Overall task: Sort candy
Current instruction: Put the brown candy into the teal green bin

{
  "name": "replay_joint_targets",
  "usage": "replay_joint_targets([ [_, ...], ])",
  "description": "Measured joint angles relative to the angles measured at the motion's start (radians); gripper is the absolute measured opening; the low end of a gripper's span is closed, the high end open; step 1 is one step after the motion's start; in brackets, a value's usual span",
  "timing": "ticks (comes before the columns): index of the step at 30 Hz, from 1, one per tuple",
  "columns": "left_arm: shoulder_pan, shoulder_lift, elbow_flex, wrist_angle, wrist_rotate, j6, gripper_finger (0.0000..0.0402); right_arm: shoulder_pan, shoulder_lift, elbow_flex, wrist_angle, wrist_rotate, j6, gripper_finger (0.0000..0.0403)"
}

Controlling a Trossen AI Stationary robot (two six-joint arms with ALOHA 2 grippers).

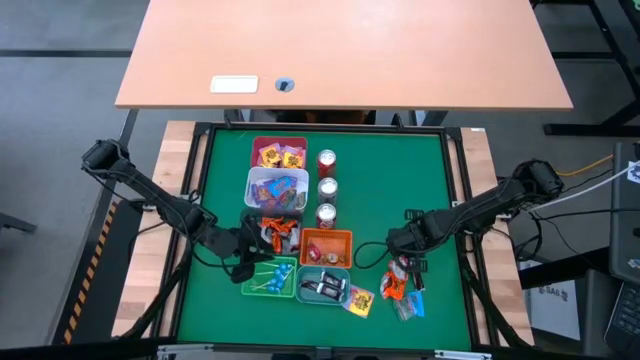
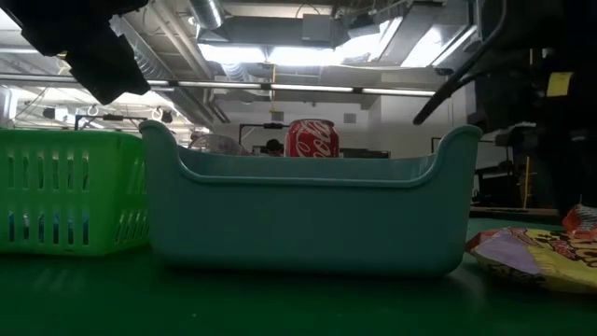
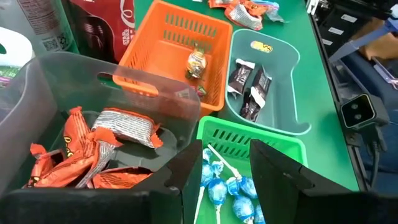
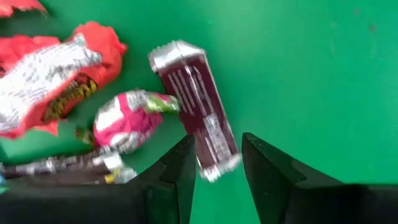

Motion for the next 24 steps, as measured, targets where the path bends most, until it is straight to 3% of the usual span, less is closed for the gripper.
replay_joint_targets([
  [13,0.0,0.0,0.0,0.0,0.0,0.001,0.0122,0.0,-0.001,-0.105,0.127,-0.008,-0.002,0.0129],
  [24,0.0,0.0,0.0,-0.001,-0.038,0.002,0.0122,0.0,-0.002,-0.117,0.148,-0.024,0.0,0.0123],
])
